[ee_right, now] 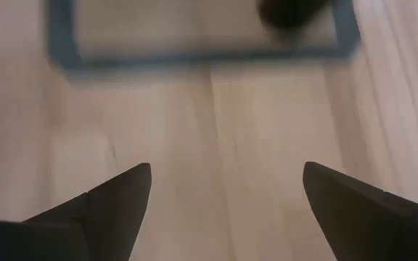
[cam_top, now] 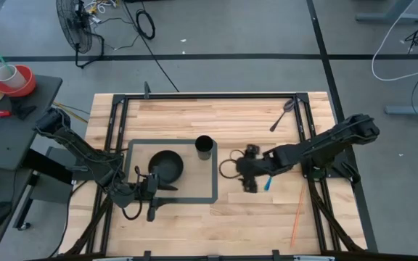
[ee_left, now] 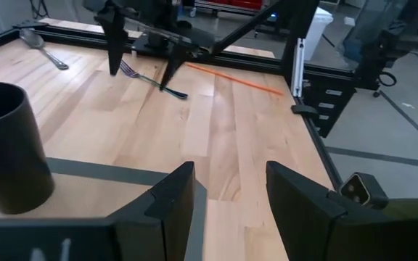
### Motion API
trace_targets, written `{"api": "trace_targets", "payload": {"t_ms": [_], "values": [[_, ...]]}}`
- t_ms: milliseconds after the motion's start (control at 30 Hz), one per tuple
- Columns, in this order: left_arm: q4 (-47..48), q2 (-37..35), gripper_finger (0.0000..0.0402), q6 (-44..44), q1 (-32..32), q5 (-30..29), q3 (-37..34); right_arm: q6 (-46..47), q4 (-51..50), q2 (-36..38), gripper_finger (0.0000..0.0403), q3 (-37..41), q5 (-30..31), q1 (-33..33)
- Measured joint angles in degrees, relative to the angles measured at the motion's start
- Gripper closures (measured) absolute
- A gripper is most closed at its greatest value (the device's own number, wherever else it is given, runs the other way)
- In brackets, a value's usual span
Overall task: Pick & Place Utensil
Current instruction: Put the black cup on the top right of the black bowl on the gray placemat
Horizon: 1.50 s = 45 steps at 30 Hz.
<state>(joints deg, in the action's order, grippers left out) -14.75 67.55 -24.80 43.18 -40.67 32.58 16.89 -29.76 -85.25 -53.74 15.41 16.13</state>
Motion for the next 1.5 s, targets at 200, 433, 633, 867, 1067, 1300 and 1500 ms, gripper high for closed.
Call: {"api": "trace_targets", "payload": {"t_ms": [200, 433, 633, 867, 1067, 1300, 1500], "values": [[-0.3, 0.0, 0.0225, -0.09, 0.02, -0.04, 0.0, -10.32, 19.39, -7.58, 0.0042, 0.0, -1.11, -1.56], [-0.76, 0.0, 0.0225, -0.09, 0.02, -0.04, 0.0, -11.74, 29.79, -18.03, 0.0042, 0.0, -1.66, -5.44], [-0.81, 0.0, 0.0225, -0.11, 0.02, -0.04, 0.0, -11.63, 36.23, -22.02, 0.0042, 0.0, -1.53, -8.86], [-0.82, 0.0, 0.0225, -0.12, 0.02, -0.04, 0.0, -11.99, 41.67, -23.14, 0.0042, 0.0, -2.59, -11.01], [-0.81, 0.0, 0.0225, -0.11, 0.02, -0.04, 0.0, -11.85, 42.12, -23.17, 0.0042, 0.0, -3.03, -11.75], [-0.81, 0.0, 0.0225, -0.11, 0.02, -0.04, 0.0, -11.82, 42.35, -23.75, 0.0042, -0.01, -5.85, -11.81], [-0.83, 0.0, 0.0225, -0.13, 0.02, -0.04, 0.0, -11.59, 45.3, -27.25, 0.0042, -0.07, -5.31, -11.94]]}}
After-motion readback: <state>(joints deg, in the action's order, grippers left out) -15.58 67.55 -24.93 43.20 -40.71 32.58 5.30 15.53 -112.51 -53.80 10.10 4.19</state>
